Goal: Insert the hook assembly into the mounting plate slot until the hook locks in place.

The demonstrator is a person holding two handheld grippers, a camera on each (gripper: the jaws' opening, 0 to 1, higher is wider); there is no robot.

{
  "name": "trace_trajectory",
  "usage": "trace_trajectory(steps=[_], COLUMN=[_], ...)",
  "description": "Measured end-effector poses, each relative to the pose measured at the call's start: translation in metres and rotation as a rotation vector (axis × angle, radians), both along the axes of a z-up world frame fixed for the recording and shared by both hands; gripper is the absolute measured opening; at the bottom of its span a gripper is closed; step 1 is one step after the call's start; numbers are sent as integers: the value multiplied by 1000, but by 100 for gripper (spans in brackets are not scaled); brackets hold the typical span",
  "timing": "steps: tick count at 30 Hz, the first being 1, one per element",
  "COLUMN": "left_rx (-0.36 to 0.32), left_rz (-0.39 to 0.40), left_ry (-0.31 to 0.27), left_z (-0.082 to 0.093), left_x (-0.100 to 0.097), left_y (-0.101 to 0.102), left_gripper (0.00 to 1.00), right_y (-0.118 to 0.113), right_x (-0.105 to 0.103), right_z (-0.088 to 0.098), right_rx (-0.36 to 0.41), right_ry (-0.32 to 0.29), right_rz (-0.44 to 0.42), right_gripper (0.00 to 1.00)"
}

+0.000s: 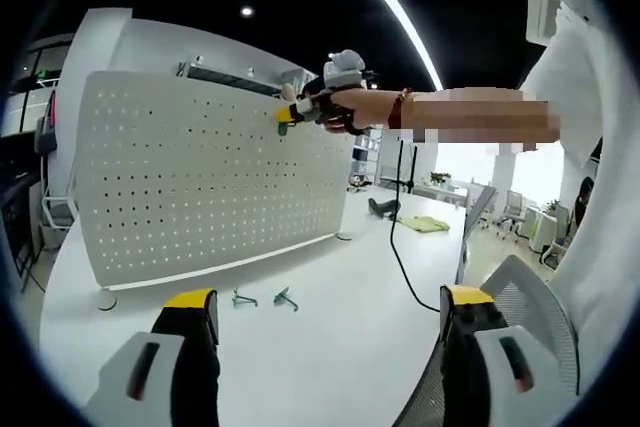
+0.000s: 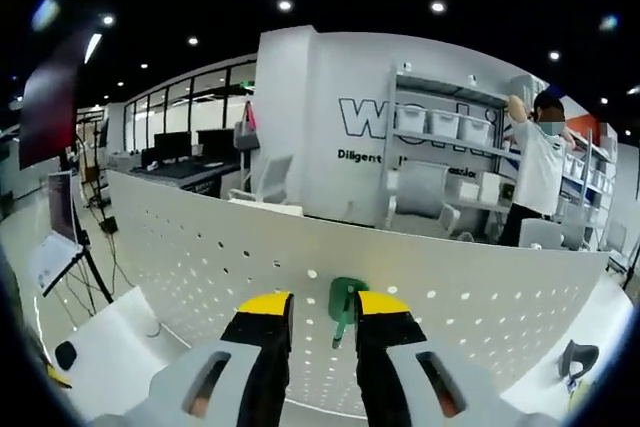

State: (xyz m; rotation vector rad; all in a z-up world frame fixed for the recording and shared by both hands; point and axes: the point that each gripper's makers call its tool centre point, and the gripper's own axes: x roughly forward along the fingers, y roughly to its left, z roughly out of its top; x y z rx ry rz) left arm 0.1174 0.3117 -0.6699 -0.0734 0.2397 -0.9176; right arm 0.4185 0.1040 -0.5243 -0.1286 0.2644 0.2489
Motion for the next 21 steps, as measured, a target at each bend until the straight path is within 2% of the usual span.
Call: trace_trajectory(steps=[11, 21], left_rx=[-2, 21], left_rz=[3, 10], left_ry=[1, 0], left_z=[0, 2], left_x=[0, -3], left_y=[-1, -4], left_gripper=[94, 93], right_y=[-1, 4], right_x=[-8, -27], right_z=[-2, -7], right_rx=[6, 25], right_ry=[-9, -10], right_rz=[-1, 32], right_gripper=[26, 26])
